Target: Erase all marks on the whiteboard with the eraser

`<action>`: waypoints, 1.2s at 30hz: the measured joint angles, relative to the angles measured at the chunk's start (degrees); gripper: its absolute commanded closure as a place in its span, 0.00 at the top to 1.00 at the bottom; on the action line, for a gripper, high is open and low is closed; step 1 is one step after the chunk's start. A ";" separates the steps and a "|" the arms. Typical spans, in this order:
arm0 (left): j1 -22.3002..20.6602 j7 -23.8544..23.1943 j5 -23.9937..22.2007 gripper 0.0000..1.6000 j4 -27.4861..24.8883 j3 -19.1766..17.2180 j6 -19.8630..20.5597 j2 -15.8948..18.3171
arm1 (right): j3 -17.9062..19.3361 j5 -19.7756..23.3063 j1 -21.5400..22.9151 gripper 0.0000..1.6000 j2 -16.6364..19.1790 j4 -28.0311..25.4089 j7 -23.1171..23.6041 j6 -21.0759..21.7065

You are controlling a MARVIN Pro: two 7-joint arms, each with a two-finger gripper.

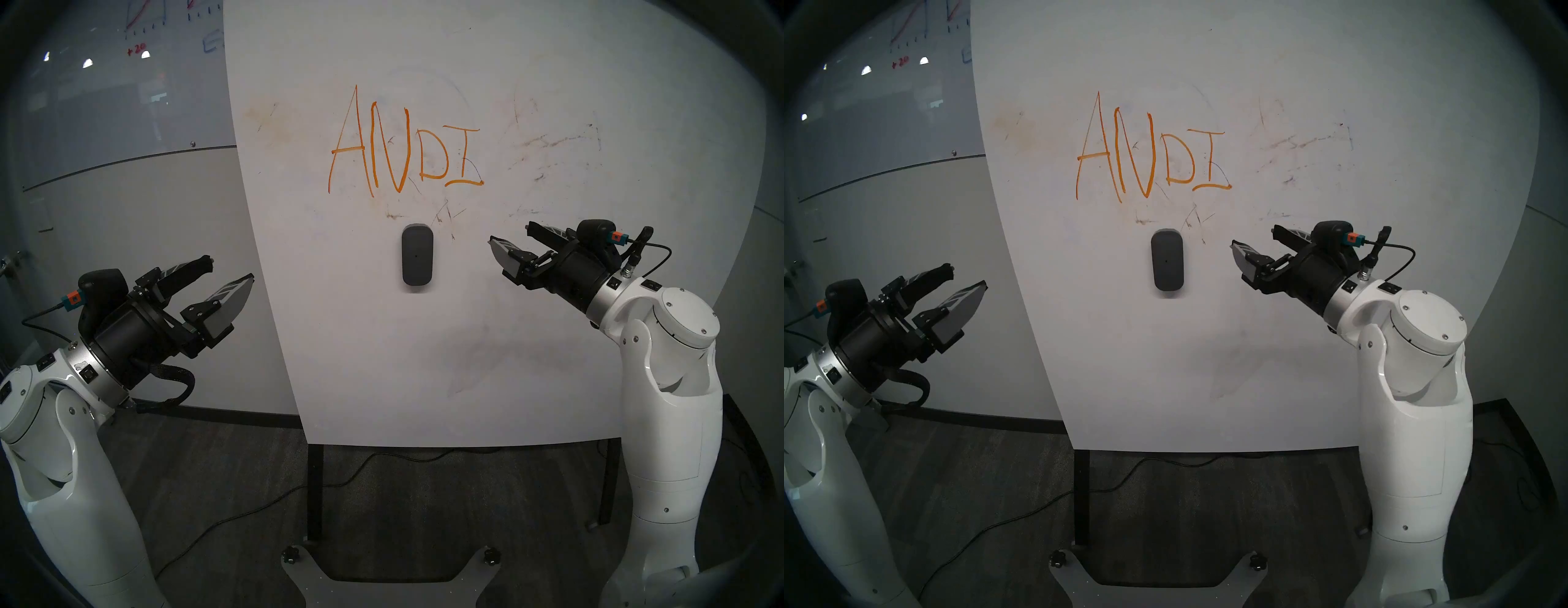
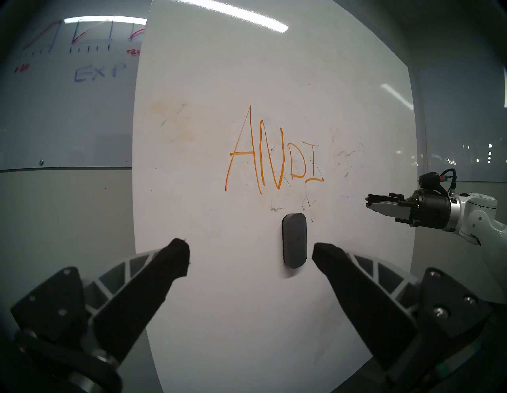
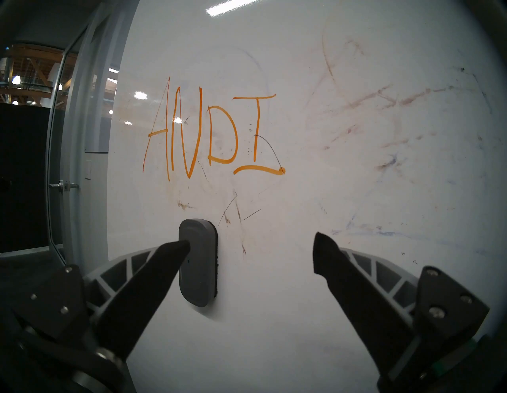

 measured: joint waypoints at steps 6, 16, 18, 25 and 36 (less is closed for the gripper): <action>-0.16 -0.29 0.06 1.00 -0.01 -0.07 -0.07 -0.17 | 0.00 0.00 0.00 1.00 0.00 0.00 0.00 0.00; -0.36 -0.64 0.19 1.00 -0.02 -0.13 -0.10 -0.42 | -1.27 -1.00 0.09 1.00 0.46 0.33 0.15 -0.12; -0.39 -0.68 0.22 1.00 -0.02 -0.14 -0.11 -0.46 | -1.57 -1.17 0.13 1.00 0.51 0.38 0.15 -0.08; -0.48 -0.88 0.38 1.00 -0.02 -0.18 -0.11 -0.57 | -3.36 -1.89 0.38 1.00 0.52 0.43 0.12 0.44; -0.66 -1.18 0.68 1.00 -0.03 -0.25 -0.11 -0.75 | -8.11 -4.26 0.32 1.00 -0.63 -0.53 -1.55 2.96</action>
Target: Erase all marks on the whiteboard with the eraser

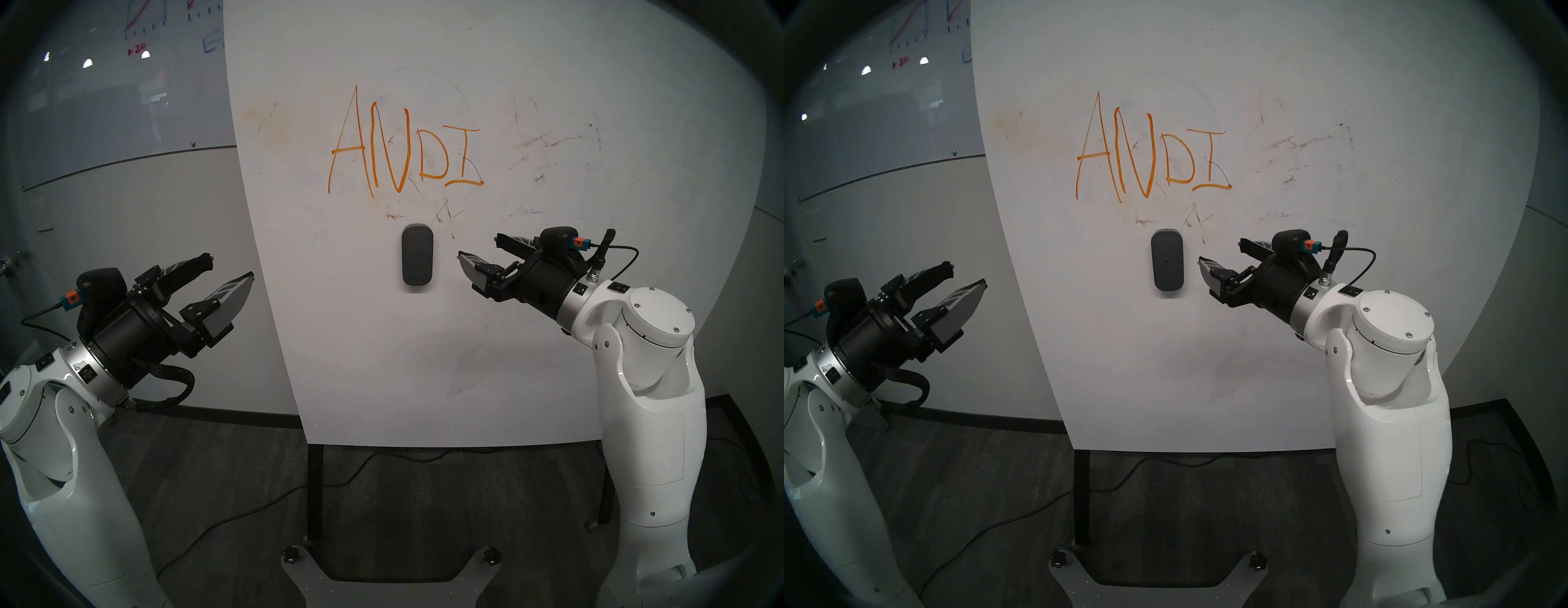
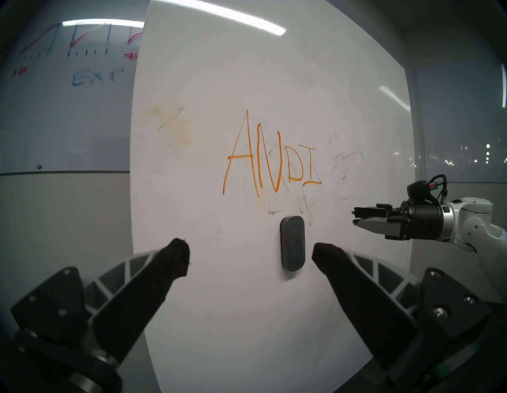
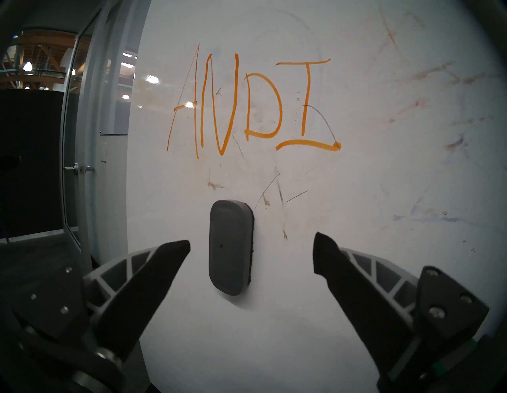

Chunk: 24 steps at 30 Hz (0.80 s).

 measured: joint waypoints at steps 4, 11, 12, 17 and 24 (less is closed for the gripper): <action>-0.05 -0.09 0.10 1.00 0.00 -0.02 0.00 -0.07 | -1.20 -0.75 -0.01 1.00 -0.38 -0.37 -0.56 0.69; -0.15 -0.16 0.26 1.00 0.00 -0.06 0.00 -0.18 | -3.88 -2.15 -0.22 1.00 -1.13 -1.03 -1.60 1.76; -0.16 -0.16 0.30 1.00 0.00 -0.06 0.00 -0.19 | -4.34 -2.38 -0.28 1.00 -1.28 -1.13 -1.79 1.94; -0.22 -0.22 0.41 1.00 -0.01 -0.07 0.00 -0.26 | -6.09 -3.22 -0.44 1.00 -1.96 -1.43 -2.58 2.70; -0.29 -0.33 0.53 1.00 -0.01 -0.08 0.01 -0.35 | -8.33 -4.03 -0.47 1.00 -2.99 -1.58 -3.47 3.56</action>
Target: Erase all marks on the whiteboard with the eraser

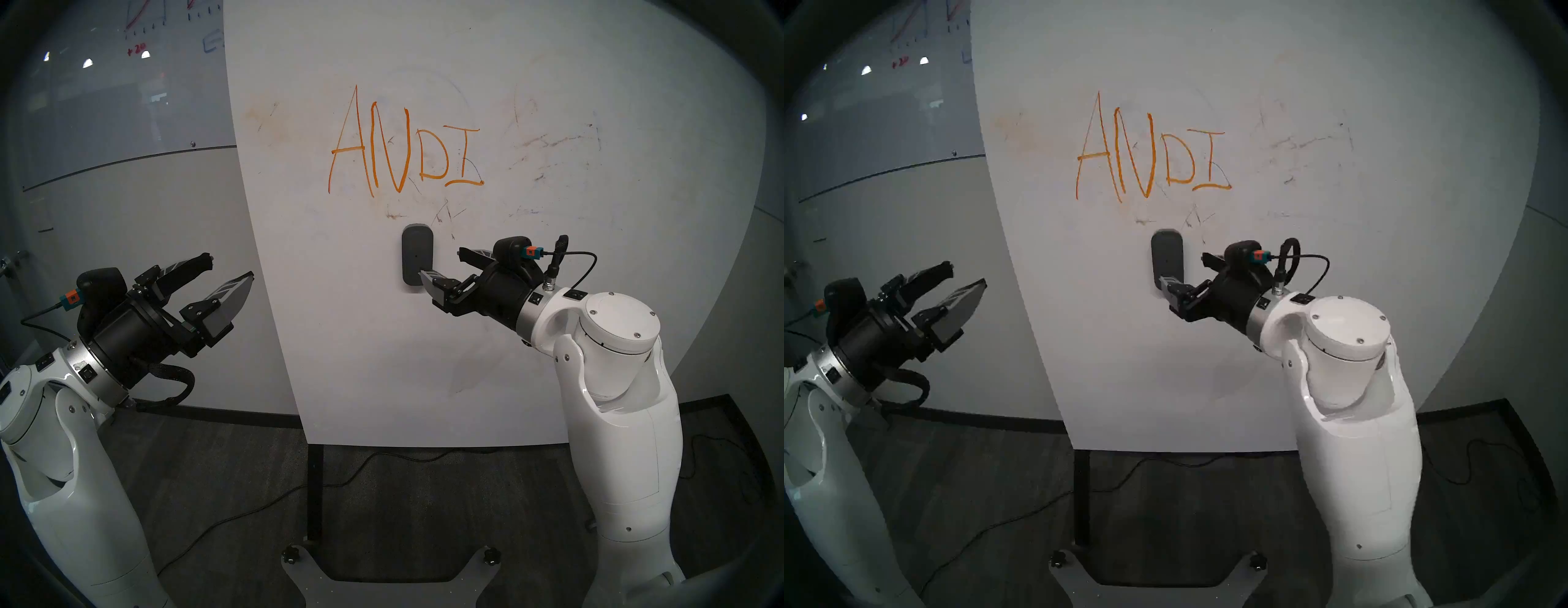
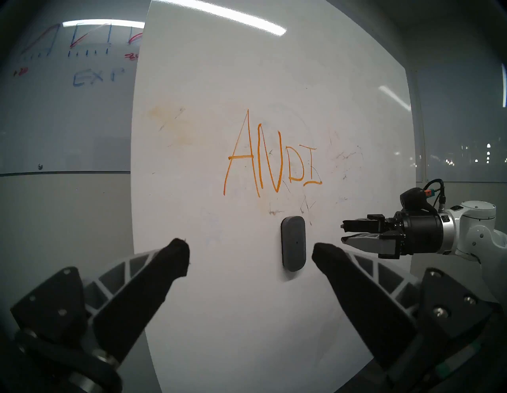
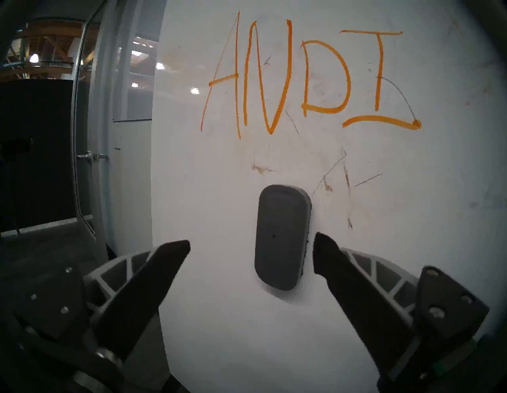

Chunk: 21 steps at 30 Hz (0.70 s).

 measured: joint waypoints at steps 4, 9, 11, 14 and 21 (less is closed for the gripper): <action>-0.04 -0.06 0.06 1.00 0.00 -0.01 0.01 -0.05 | -1.16 -0.25 0.04 1.00 -0.63 0.13 -0.46 0.33; -0.09 -0.15 0.15 1.00 0.00 -0.02 0.02 -0.11 | -2.81 -0.27 0.64 1.00 -1.78 1.33 -1.40 1.27; -0.11 -0.19 0.18 1.00 0.00 -0.03 0.03 -0.13 | -3.48 -0.33 1.05 1.00 -2.23 2.12 -1.78 1.56; -0.15 -0.25 0.26 1.00 -0.01 -0.04 0.04 -0.17 | -4.80 -0.68 2.05 1.00 -3.14 4.15 -2.70 2.08; -0.21 -0.36 0.37 1.00 -0.01 -0.07 0.07 -0.24 | -6.43 -2.12 3.52 1.00 -4.40 6.68 -4.60 2.14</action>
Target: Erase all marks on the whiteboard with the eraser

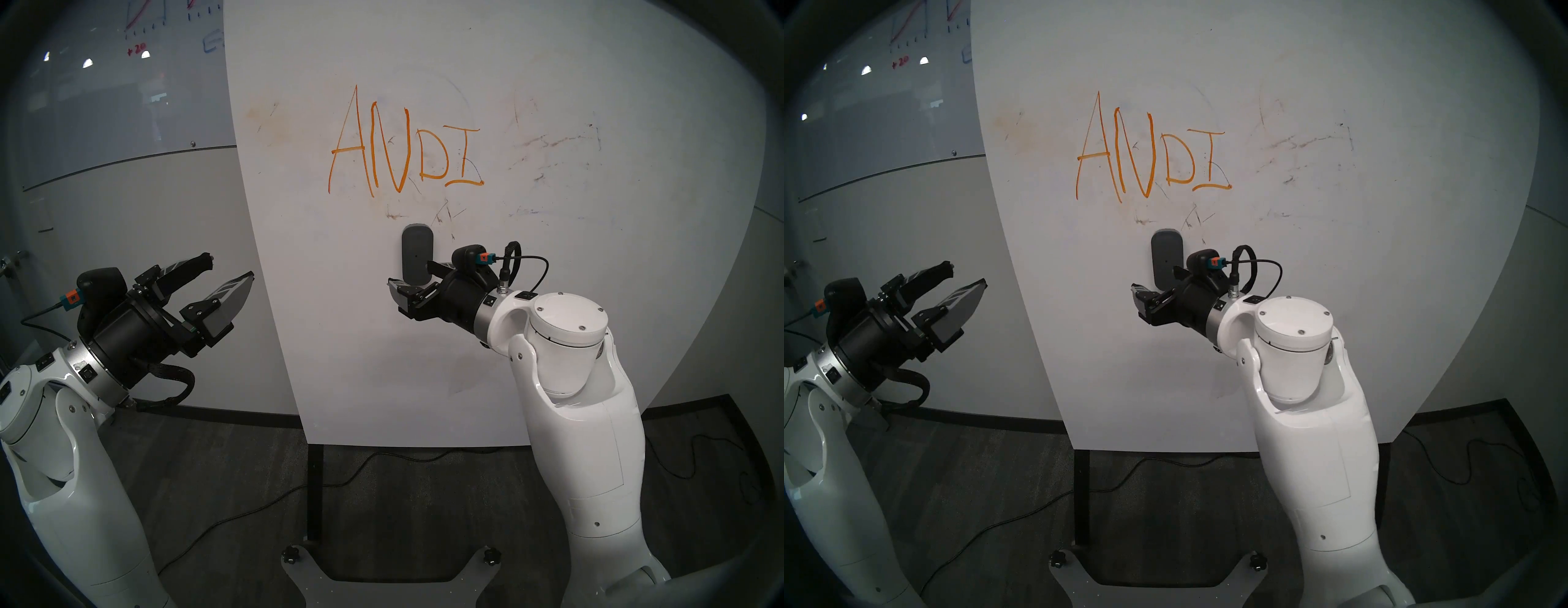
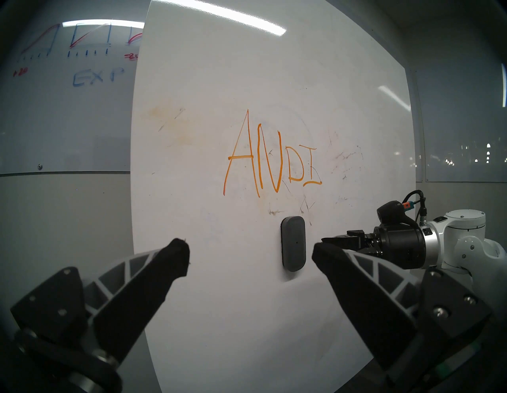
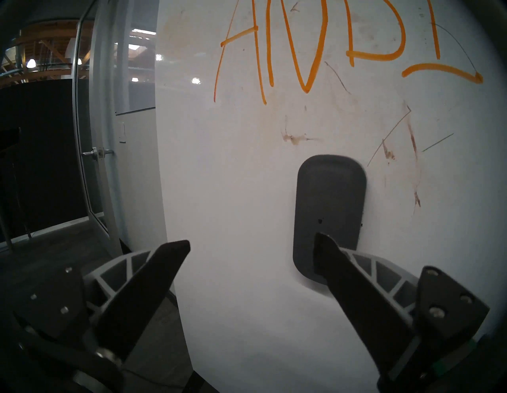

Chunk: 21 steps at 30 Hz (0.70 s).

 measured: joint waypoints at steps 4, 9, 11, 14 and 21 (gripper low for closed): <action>-0.04 -0.08 0.08 1.00 0.00 -0.02 0.02 -0.05 | -0.89 -1.61 0.88 1.00 -0.84 1.21 -2.11 -0.25; -0.10 -0.18 0.17 1.00 0.00 -0.05 0.05 -0.12 | -1.70 -3.55 1.72 1.00 -1.66 1.98 -4.64 -0.73; -0.12 -0.20 0.19 1.00 0.00 -0.05 0.06 -0.13 | -1.83 -3.96 1.92 1.00 -1.90 2.10 -5.24 -0.78; -0.15 -0.27 0.25 1.00 0.00 -0.07 0.08 -0.17 | -1.95 -4.62 2.34 1.00 -2.55 2.37 -6.39 -0.74; -0.24 -0.38 0.37 1.00 0.00 -0.10 0.13 -0.25 | -1.33 -4.98 2.77 1.00 -4.20 2.83 -8.35 0.57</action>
